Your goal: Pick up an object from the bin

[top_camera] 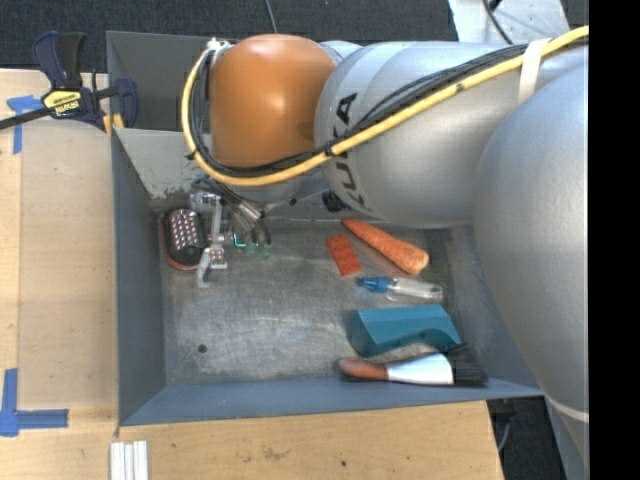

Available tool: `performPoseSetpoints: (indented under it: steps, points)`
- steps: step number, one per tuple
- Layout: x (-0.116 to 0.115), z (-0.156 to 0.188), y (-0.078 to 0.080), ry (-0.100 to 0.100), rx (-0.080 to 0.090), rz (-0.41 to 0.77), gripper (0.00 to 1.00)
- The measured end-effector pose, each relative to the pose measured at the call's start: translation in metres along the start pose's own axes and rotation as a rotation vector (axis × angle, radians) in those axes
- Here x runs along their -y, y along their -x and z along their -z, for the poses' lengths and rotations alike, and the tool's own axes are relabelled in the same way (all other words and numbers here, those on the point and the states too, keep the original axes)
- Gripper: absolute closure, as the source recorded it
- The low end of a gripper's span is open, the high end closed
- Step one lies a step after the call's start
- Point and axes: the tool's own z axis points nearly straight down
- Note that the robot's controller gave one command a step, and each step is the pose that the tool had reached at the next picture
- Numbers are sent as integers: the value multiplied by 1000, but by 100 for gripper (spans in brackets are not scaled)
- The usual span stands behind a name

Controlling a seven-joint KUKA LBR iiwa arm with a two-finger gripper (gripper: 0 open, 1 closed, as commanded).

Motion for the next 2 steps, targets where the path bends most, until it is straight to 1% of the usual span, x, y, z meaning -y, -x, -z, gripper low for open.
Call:
performPoseSetpoints:
  steps: [1, 2]
  points:
    - [1, 5, 2, 2, 8, -3, 0]
    - [20, -21, -37, 3, 10, -67, 0]
